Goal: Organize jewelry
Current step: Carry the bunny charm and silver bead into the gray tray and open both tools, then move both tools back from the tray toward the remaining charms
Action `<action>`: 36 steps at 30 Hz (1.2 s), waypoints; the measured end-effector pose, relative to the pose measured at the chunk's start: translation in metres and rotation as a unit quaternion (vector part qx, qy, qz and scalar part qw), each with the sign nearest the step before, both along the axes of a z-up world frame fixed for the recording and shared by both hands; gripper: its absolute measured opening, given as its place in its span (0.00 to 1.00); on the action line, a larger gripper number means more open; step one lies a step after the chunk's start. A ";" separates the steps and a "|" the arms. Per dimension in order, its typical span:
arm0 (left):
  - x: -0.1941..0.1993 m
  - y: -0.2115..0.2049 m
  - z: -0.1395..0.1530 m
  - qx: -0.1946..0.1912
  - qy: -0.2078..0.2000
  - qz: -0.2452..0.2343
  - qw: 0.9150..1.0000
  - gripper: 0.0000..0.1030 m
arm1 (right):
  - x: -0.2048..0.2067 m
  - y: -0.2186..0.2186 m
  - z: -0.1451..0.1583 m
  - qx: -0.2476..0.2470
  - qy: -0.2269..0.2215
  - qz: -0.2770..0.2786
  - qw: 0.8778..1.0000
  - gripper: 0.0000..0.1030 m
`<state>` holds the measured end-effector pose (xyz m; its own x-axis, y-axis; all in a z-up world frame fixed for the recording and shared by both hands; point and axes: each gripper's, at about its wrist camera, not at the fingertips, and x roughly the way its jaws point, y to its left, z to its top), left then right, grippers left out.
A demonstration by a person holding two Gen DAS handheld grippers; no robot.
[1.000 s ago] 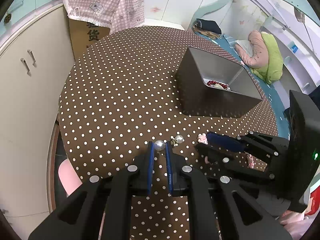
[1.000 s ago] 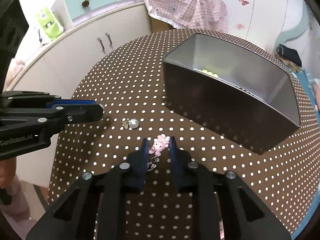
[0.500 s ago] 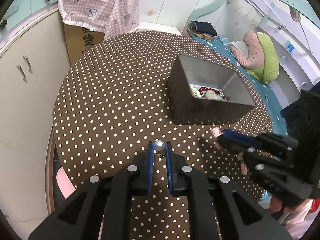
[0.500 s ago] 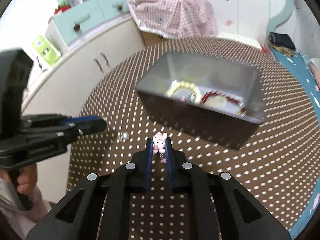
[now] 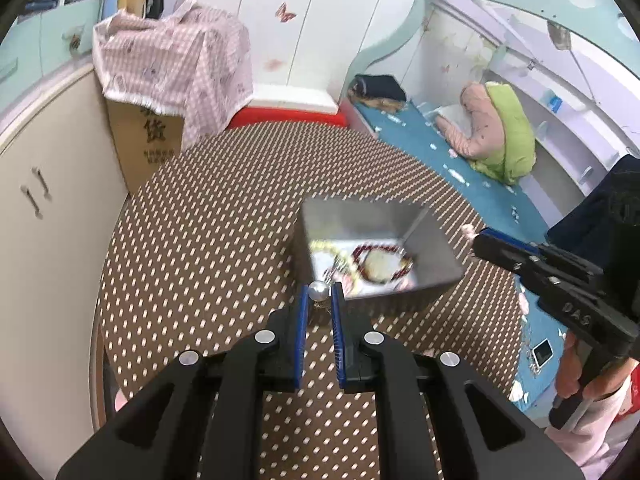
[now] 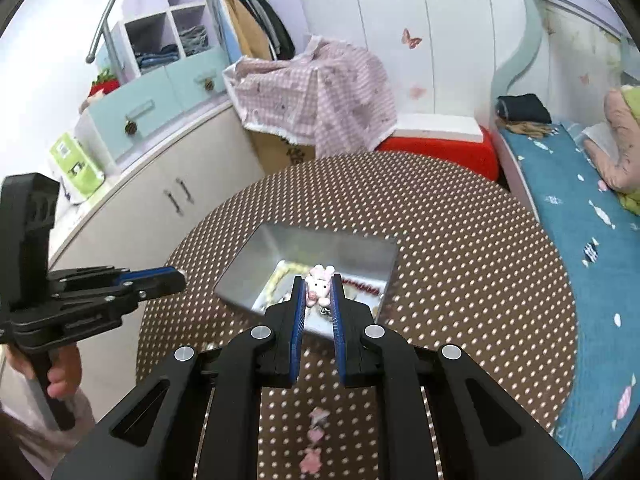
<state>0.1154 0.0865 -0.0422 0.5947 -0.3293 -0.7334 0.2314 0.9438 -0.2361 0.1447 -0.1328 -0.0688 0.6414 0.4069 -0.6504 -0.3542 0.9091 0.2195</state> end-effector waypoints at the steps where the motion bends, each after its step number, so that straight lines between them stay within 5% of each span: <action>1: 0.002 -0.002 0.003 -0.001 -0.004 -0.003 1.000 0.10 | 0.003 -0.002 0.001 0.002 -0.001 -0.001 1.000 0.13; 24: 0.058 -0.039 -0.012 0.000 0.037 -0.009 0.999 0.11 | 0.052 -0.001 -0.022 0.028 0.039 0.004 0.999 0.15; 25: 0.058 -0.039 -0.013 0.002 0.041 -0.006 0.999 0.16 | 0.051 -0.002 -0.022 0.025 0.039 0.000 0.999 0.18; 27: 0.058 -0.038 -0.013 0.003 0.040 -0.005 0.999 0.26 | 0.048 -0.007 -0.021 0.024 0.037 -0.007 0.999 0.37; 28: 0.057 -0.037 -0.012 0.003 0.039 -0.003 0.999 0.29 | 0.045 -0.010 -0.021 0.025 0.035 -0.011 0.999 0.56; 29: 0.055 -0.036 -0.012 0.002 0.038 -0.003 0.999 0.30 | 0.042 -0.014 -0.019 0.024 0.027 -0.020 0.999 0.59; 36: 0.034 -0.033 -0.007 0.010 0.025 0.001 1.000 0.34 | 0.012 -0.028 -0.016 0.013 0.019 -0.029 0.999 0.59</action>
<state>0.1496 0.0535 -0.0488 0.5582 -0.3132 -0.7684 0.2191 0.9488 -0.2276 0.1570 -0.1603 -0.0848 0.6396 0.3867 -0.6643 -0.2916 0.9217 0.2557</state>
